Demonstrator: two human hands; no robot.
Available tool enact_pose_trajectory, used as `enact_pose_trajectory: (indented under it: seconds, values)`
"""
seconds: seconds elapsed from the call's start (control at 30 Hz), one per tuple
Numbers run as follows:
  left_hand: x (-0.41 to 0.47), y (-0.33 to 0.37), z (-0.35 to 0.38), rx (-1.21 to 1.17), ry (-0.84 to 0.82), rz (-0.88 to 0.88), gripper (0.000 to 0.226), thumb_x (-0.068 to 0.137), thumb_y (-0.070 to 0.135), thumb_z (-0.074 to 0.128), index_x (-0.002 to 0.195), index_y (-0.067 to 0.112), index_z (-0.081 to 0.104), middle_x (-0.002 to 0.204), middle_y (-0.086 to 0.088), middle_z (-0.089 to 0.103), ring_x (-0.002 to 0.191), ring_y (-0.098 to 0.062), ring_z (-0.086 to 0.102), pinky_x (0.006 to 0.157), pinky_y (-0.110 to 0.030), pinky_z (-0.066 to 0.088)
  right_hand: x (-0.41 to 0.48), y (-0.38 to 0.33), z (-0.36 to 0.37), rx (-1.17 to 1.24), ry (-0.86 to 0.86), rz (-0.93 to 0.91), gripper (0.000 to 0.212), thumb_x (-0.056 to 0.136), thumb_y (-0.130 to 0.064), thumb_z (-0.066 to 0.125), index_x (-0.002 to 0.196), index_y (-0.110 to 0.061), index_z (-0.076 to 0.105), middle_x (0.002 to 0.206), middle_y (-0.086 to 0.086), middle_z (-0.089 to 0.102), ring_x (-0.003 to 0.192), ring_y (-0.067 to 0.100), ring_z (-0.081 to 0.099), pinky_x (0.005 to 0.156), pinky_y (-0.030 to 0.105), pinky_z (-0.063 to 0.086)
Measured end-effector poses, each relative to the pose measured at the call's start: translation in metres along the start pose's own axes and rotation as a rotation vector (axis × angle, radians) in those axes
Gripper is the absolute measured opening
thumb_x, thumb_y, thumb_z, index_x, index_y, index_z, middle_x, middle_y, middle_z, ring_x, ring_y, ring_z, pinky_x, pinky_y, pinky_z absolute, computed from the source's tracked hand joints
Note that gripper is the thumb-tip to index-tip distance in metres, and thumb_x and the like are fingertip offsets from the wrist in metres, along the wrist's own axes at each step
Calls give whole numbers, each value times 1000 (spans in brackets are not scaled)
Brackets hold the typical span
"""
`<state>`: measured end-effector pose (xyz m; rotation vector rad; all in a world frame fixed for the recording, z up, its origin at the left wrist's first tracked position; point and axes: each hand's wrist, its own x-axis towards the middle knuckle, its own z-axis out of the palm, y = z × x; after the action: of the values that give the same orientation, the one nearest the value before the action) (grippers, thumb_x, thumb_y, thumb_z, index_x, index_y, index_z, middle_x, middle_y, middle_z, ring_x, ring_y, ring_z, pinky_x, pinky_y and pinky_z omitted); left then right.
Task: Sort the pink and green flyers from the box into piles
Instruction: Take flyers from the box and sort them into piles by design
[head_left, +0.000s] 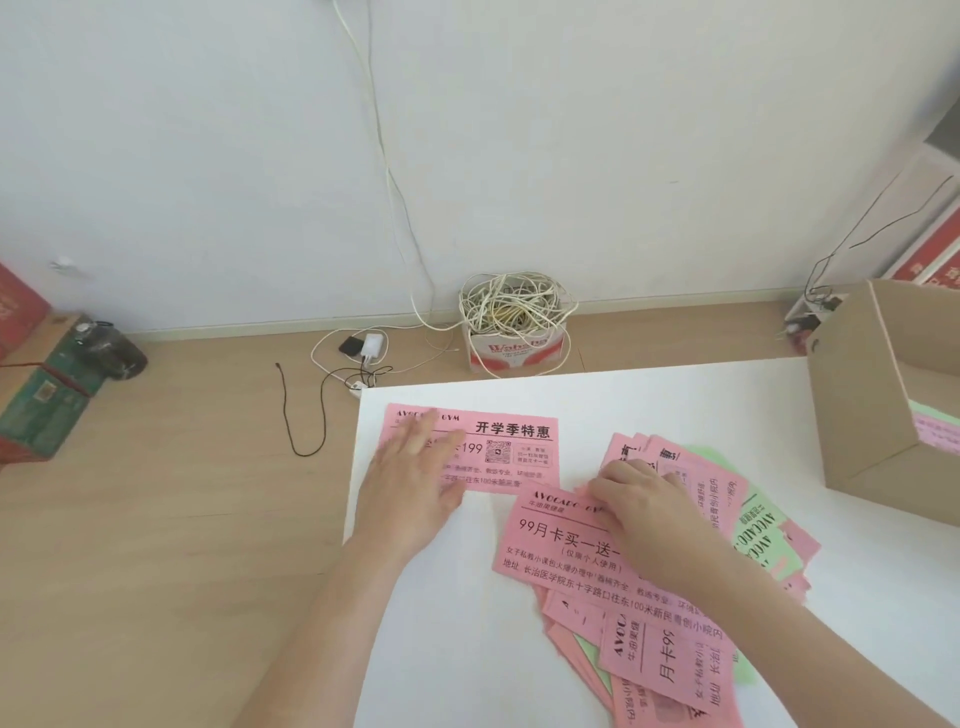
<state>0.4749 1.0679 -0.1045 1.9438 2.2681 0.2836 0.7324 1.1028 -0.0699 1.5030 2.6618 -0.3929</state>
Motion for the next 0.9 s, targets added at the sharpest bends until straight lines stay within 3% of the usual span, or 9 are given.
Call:
enact_pose_trajectory:
  seconds: [0.13, 0.27, 0.37, 0.43, 0.5, 0.6, 0.7, 0.8, 0.9]
  values:
    - [10, -2, 2, 9, -69, -32, 54, 91, 57, 44, 142, 46, 33, 158, 0, 19, 145, -19, 15, 112, -40, 24, 5, -16, -17, -64, 85, 22, 28, 93, -8, 41, 108, -30, 50, 95, -11, 52, 92, 14, 46, 76, 33, 19]
    - [19, -10, -5, -22, -94, -38, 49, 92, 56, 45, 139, 48, 37, 157, 2, 22, 144, -18, 15, 111, -43, 24, 25, -45, -36, -121, 17, -16, 33, 88, -3, 39, 108, -27, 47, 92, -7, 48, 87, 18, 42, 78, 36, 21]
    - [16, -16, -25, -530, 59, -142, 36, 95, 35, 53, 131, 36, 54, 144, 4, 44, 135, -16, 36, 108, -36, 34, 45, -68, -25, -80, -49, -70, 27, 90, -3, 42, 106, -22, 52, 96, -5, 55, 89, 20, 47, 77, 37, 22]
    - [0, -17, -44, -753, 231, -194, 29, 94, 20, 57, 120, 32, 62, 120, 17, 58, 112, -6, 52, 97, -22, 39, 57, -83, -13, -38, -67, -114, 24, 92, -7, 45, 108, -21, 57, 99, -4, 61, 94, 21, 53, 79, 38, 22]
    - [-25, -11, -55, -685, 240, -129, 31, 89, 16, 62, 113, 35, 64, 108, 29, 57, 102, 3, 53, 92, -17, 39, 63, -100, -1, 30, -78, -147, 25, 94, -13, 48, 114, -23, 59, 105, -5, 64, 103, 21, 54, 86, 38, 22]
    - [-71, -7, -26, -404, 26, 40, 49, 86, 49, 56, 132, 34, 51, 136, 25, 43, 127, -1, 35, 106, -18, 28, 62, -111, 12, 65, 55, -179, 35, 90, -23, 57, 125, -27, 57, 119, -5, 60, 117, 21, 49, 96, 43, 25]
    - [-93, -22, 5, -232, -36, 91, 74, 78, 71, 34, 141, 32, 42, 155, 9, 22, 141, -8, 11, 114, -29, 13, 34, -100, 3, 110, 145, -20, 57, 88, -42, 59, 141, -33, 38, 145, -2, 39, 137, 21, 30, 103, 49, 28]
    - [-90, -37, 6, -244, -53, 55, 78, 74, 71, 31, 141, 34, 40, 157, 12, 13, 141, 0, 0, 113, -23, 2, -15, -71, 6, 73, -128, 193, 86, 85, -66, 46, 149, -39, -3, 159, -4, -3, 147, 23, -2, 112, 56, 18]
    - [-85, -43, 2, -245, -51, 49, 76, 71, 62, 31, 140, 31, 42, 158, 10, 16, 145, -6, 4, 115, -24, -1, -48, -55, 24, 10, -223, 265, 83, 83, -74, 35, 147, -43, -8, 159, -8, -20, 146, 26, -16, 111, 62, 7]
